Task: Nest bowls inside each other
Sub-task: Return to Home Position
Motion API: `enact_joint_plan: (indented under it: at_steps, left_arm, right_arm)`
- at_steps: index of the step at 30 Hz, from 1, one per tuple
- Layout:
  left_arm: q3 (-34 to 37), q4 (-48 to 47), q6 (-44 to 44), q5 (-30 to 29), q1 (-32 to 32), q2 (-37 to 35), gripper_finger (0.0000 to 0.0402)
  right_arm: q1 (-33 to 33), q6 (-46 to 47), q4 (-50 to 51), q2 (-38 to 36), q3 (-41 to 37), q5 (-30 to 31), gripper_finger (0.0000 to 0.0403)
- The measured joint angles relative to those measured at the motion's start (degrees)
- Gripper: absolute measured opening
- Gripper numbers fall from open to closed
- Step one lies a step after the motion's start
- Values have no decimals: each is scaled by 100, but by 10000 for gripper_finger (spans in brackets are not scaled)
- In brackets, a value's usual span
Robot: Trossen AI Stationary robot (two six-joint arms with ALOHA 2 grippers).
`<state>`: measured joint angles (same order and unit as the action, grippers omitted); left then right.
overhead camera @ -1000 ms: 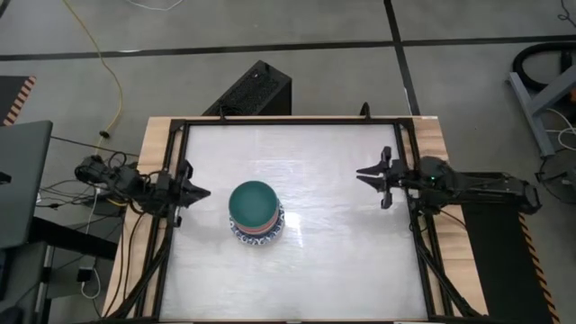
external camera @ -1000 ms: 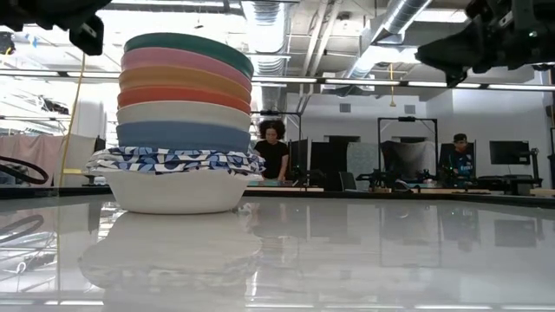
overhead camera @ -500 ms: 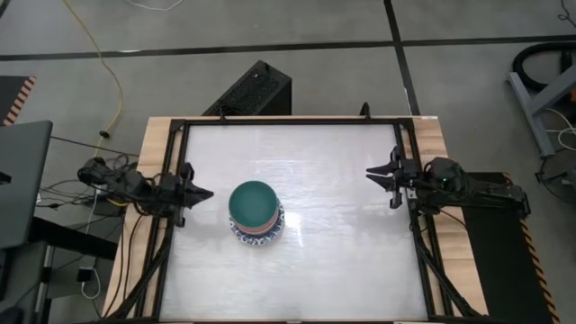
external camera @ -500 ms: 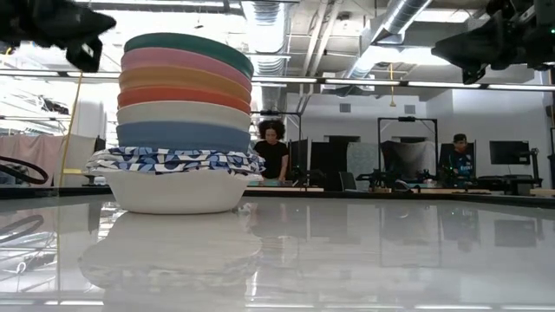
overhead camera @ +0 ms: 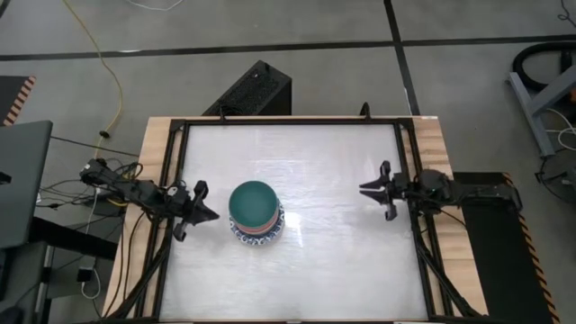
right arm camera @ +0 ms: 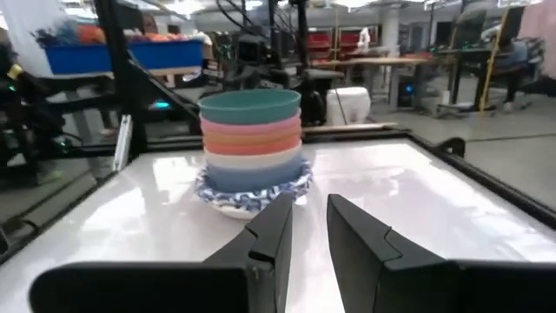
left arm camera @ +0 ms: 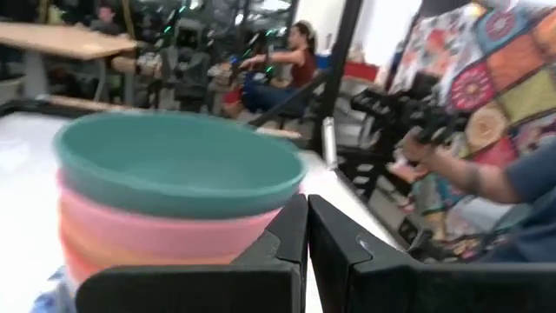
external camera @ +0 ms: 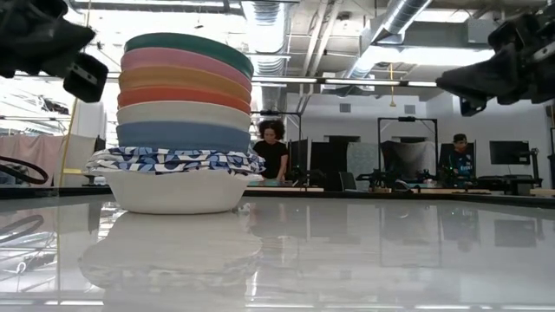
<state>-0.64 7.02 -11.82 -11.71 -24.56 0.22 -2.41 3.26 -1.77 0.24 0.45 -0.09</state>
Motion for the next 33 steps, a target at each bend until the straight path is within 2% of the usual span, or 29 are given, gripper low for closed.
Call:
enact_joint_plan:
  at_steps: [7,12,19,29,33]
  left_arm:
    - [2,1,-91,525,2,0,0]
    - [2,5,82,894,2,0,0]
    - [4,-105,326,760,2,0,0]
    - [-38,-306,529,819,2,0,0]
    - [-63,-349,360,677,2,-2,0]
  right_arm:
    - [428,73,-8,-14,0,0,97]
    - [702,-269,-50,-12,-2,20,97]
    - [670,-485,-54,-12,-4,507,97]
    - [328,-526,-55,-9,-7,594,97]
    - [255,-524,-54,-9,-7,596,97]
